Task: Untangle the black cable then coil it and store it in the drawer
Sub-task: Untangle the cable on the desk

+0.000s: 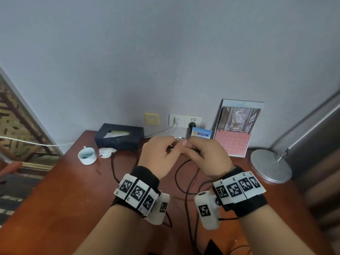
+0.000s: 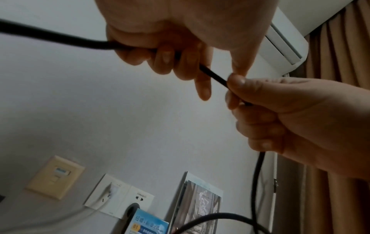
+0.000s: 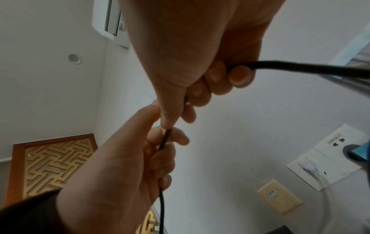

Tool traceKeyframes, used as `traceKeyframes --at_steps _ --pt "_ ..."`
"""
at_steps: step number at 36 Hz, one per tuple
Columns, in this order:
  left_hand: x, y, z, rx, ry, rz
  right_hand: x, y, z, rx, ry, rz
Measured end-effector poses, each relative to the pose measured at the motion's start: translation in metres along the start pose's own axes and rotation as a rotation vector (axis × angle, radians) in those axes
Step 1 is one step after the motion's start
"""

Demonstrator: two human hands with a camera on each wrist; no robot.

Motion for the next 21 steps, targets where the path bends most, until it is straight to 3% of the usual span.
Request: traceKeyframes --at_steps 7,12,21 --pt "-0.003 0.017 0.008 0.019 0.040 -0.089 0.004 0.004 -0.018 0.021 -0.011 0.030" --pt "-0.004 0.038 0.041 -0.002 0.132 -0.137 0.011 0.011 -0.036 0.022 -0.027 0.048" --pt "-0.006 0.037 0.047 -0.085 0.173 -0.084 0.006 0.014 -0.029 0.063 -0.029 0.060"
Point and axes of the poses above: each hand's wrist, its own x-axis away from the middle knuckle, its own y-axis out of the back of the hand, z = x × y, the point moved 8 cm from there along -x, towards the middle knuckle, and after that the axes turned 4 degrees about x, right-handed, at the moved point
